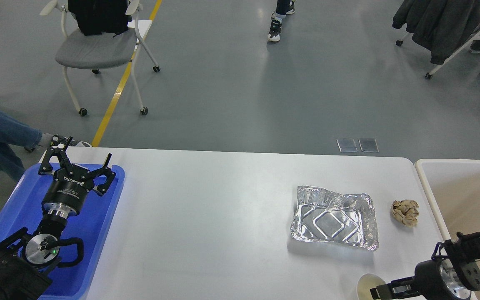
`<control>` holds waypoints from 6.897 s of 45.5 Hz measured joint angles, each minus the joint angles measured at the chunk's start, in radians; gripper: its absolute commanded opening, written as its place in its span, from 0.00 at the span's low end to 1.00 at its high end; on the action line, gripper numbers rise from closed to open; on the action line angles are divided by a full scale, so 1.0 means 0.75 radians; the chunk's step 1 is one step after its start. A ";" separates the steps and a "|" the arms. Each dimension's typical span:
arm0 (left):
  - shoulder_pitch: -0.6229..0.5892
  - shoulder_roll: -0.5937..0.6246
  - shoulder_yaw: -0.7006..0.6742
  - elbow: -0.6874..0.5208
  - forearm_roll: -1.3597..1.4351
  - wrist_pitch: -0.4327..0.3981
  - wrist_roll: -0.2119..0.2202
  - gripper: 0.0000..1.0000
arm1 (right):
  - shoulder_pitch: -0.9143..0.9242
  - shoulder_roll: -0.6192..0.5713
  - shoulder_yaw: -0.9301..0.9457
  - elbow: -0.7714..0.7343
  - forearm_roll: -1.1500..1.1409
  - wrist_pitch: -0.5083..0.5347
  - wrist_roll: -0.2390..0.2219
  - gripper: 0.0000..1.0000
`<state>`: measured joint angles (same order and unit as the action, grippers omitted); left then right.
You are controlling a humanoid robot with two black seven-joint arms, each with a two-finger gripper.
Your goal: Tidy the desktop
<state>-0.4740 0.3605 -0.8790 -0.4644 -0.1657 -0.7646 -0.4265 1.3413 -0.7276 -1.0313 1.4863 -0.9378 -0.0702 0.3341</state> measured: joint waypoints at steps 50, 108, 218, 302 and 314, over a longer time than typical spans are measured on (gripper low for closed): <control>-0.002 0.000 0.000 -0.001 0.000 -0.001 0.002 0.99 | 0.686 -0.165 -0.217 0.190 -0.085 0.316 0.009 0.00; -0.002 0.000 0.000 0.000 0.000 -0.001 0.004 0.99 | 1.733 -0.272 -0.266 0.179 0.065 1.135 -0.035 0.00; -0.002 0.000 0.000 0.000 0.000 0.001 0.000 0.99 | -0.689 -0.128 0.877 -1.506 0.685 0.216 -0.169 0.00; -0.002 0.000 0.000 0.001 0.000 0.001 -0.002 0.99 | -0.798 -0.092 1.039 -1.403 0.811 0.010 -0.272 1.00; -0.003 0.000 0.000 0.001 0.000 0.001 0.000 0.99 | -0.569 -0.270 1.027 -1.209 0.781 0.135 -0.275 1.00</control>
<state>-0.4760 0.3605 -0.8790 -0.4637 -0.1656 -0.7639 -0.4263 0.9149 -0.9304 -0.2610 0.5798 -0.3517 0.0307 0.1280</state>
